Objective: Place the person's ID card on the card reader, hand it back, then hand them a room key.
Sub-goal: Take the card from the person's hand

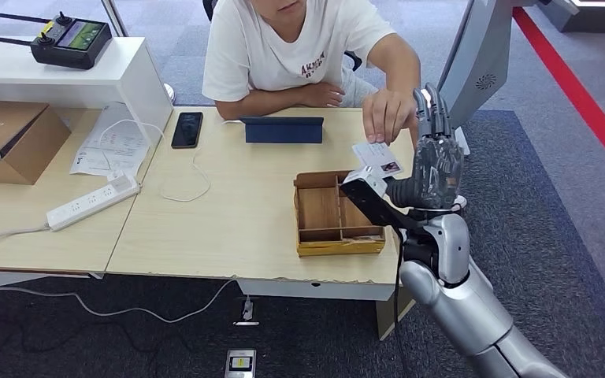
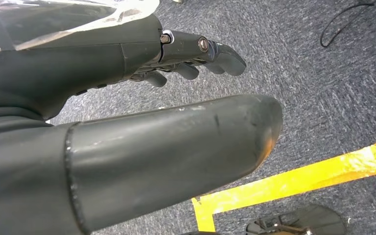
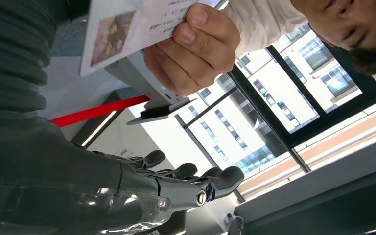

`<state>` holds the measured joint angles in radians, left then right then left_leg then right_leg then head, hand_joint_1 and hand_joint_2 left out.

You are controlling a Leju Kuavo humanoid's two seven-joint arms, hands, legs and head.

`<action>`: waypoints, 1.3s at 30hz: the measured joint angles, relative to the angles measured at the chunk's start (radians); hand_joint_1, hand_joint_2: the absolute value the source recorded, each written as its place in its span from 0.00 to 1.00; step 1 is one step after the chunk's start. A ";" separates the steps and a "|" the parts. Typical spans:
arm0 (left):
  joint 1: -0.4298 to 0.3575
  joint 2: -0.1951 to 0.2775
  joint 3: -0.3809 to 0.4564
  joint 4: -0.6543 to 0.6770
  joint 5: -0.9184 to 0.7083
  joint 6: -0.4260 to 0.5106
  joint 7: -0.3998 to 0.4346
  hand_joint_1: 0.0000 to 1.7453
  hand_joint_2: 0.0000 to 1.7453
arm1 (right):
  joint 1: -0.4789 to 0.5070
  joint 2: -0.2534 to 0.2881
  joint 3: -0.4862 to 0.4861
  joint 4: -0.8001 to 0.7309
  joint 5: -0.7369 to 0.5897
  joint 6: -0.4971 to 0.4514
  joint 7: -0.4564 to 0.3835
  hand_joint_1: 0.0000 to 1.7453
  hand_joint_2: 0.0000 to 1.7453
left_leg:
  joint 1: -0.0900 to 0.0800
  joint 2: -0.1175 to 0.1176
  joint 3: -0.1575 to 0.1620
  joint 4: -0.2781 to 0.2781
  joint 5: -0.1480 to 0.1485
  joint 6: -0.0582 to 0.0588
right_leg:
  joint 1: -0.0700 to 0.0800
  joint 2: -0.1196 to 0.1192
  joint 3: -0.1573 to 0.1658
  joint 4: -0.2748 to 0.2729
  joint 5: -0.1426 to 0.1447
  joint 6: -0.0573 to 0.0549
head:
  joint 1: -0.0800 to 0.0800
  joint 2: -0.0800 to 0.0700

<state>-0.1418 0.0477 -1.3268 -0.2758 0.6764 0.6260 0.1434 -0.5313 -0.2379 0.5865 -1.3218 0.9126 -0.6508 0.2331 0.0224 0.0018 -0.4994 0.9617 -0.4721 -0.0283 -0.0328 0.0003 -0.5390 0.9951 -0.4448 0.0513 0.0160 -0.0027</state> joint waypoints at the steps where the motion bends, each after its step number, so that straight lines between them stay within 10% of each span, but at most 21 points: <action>1: 0.000 0.000 0.000 0.000 0.000 0.000 0.000 0.00 0.00 | 0.000 0.000 0.000 0.000 0.000 0.000 0.000 1.00 1.00 | 0.000 0.000 0.000 0.000 0.000 0.000 | 0.000 0.000 0.000 0.000 0.000 0.000 | 0.000 0.000; 28: 0.000 0.000 0.000 0.000 -0.006 0.002 -0.005 0.00 0.00 | -0.021 -0.014 0.029 0.008 -0.070 0.026 -0.017 1.00 1.00 | 0.000 0.000 0.000 0.000 0.000 0.000 | 0.000 0.000 0.000 0.000 0.000 0.000 | 0.000 0.000; 39: 0.002 0.000 0.000 0.000 -0.012 0.000 -0.009 0.00 0.00 | 0.037 -0.098 0.033 0.037 -0.106 0.125 0.048 1.00 1.00 | 0.000 0.000 0.000 0.000 0.000 0.000 | 0.000 0.000 0.000 0.000 0.000 0.000 | 0.000 0.000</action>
<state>-0.1398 0.0477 -1.3266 -0.2762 0.6644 0.6255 0.1341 -0.4943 -0.3361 0.6199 -1.2849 0.8070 -0.5258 0.2813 0.0222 0.0019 -0.4993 0.9621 -0.4723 -0.0283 -0.0329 0.0003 -0.5393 0.9949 -0.4448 0.0512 0.0161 -0.0027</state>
